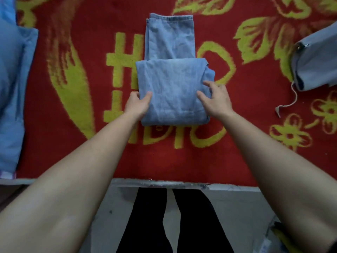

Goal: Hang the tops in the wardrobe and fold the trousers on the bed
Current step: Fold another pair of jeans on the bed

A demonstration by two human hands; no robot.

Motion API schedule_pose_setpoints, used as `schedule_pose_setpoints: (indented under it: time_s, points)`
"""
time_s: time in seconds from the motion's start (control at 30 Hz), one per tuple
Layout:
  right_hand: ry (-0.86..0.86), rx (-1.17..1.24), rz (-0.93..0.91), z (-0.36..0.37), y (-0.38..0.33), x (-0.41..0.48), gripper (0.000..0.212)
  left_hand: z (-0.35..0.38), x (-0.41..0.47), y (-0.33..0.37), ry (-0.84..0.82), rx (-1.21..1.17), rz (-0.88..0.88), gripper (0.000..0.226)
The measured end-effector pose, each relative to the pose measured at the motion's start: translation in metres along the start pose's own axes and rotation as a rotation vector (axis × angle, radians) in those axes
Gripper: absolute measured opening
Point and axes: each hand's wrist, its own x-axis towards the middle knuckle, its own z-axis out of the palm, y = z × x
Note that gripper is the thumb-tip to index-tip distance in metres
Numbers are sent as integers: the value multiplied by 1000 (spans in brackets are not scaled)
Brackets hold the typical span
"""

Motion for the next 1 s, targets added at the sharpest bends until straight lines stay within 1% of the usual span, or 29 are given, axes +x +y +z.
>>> schedule_pose_setpoints:
  time_s: [0.03,0.07,0.1,0.17,0.2,0.27,0.33,0.4,0.43,0.5,0.53,0.57,0.6,0.7,0.73,0.77,0.87,0.93,1.0]
  points:
    - [32,-15,-10,8,1,0,61,8,4,-5,-18,-29,-30,61]
    - [39,11,23,17,2,1,70,16,7,-9,-30,-74,-69,64]
    - [25,77,90,25,2,3,80,23,9,-13,-25,-102,-93,65]
    - [-17,230,236,40,3,7,94,33,11,-18,57,-80,-62,58]
    - [-9,269,273,45,4,7,94,35,9,-20,111,-59,-25,51]
    - [83,244,270,50,7,1,84,36,1,-25,204,-9,60,41]
    - [213,219,222,53,9,-14,70,38,-11,-35,295,28,143,38]
    - [266,192,176,57,15,-32,61,40,-22,-48,354,92,144,39]
    - [232,167,180,60,21,-39,59,40,-25,-56,341,139,104,40]
    - [41,111,262,67,35,-47,56,40,-25,-72,218,218,-45,45]
    - [-61,102,322,70,41,-47,57,39,-23,-78,147,220,-116,48]
    - [-122,111,367,71,45,-44,58,38,-20,-82,95,195,-155,50]
    - [-135,122,382,72,46,-42,58,38,-17,-84,68,150,-166,51]
    - [-8,146,304,72,42,-41,50,38,-17,-80,66,-30,-138,47]
    - [10,141,287,73,42,-44,49,37,-18,-81,53,-55,-141,47]
    - [-13,115,287,75,45,-48,50,36,-19,-83,18,-40,-150,49]
    - [-198,-30,370,78,52,-52,64,32,-17,-85,-129,116,-198,60]
    - [-235,-20,409,76,51,-44,67,32,-12,-81,-109,127,-208,62]
    - [-225,22,425,73,48,-39,68,34,-12,-77,-38,29,-221,65]
